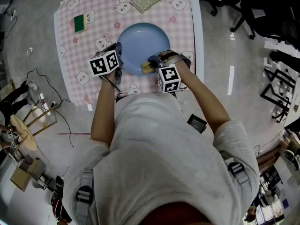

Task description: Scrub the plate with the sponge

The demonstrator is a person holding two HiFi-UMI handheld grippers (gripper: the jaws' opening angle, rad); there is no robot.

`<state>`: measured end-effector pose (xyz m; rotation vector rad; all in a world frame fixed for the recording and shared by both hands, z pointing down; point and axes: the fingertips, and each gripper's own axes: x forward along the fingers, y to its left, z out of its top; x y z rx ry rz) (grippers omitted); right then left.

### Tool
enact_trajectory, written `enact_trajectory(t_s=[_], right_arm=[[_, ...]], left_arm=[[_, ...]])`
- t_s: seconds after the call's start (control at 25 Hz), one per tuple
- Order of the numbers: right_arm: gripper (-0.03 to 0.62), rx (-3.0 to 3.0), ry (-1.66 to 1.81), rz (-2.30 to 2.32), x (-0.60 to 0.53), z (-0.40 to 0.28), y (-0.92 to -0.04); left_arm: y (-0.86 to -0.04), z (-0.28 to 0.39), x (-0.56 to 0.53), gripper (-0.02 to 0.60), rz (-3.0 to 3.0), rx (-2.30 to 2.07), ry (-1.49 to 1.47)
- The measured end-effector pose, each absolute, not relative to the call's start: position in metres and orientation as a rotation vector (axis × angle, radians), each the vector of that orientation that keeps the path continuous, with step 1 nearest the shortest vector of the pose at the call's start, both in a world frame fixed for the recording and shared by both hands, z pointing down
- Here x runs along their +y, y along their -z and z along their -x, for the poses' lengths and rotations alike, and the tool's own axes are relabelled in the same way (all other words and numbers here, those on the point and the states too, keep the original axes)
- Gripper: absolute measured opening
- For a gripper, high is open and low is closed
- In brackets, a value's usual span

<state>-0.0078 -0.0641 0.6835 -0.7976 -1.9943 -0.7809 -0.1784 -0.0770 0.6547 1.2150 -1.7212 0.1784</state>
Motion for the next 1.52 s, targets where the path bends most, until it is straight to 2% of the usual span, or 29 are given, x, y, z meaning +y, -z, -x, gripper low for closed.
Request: enact_trajectory(t_s=[0.36,0.64,0.84,1.0,1.24,1.52], right_arm=[[0.046,-2.052,0.602,0.826,-0.063,0.003,-0.676],[0.048,-2.261,0.541,0.443,-0.13,0.043,-0.648],[0.046,-2.253,0.768,0.199,-0.192,0.075,-0.638],[0.046,-2.11,1.093,0.228,-0.212,0.096,-0.648],[0.046,-1.868,1.312,0.403,-0.2,0.079,-0.675],[0.046,-1.911,1.001,0.505,-0.17,0.028,-0.684]], left_arm=[[-0.662,0.171,-0.071,0.032,-1.194,-1.682,-0.162],[-0.661,0.167,-0.072,0.029,-1.209,-1.676,-0.154],[-0.657,0.167,-0.077,0.028,-1.236,-1.689,-0.171],[-0.657,0.167,-0.078,0.028,-1.231,-1.691,-0.17],[-0.66,0.161,-0.077,0.028,-1.204,-1.666,-0.142],[-0.662,0.166,-0.074,0.028,-1.196,-1.672,-0.128]])
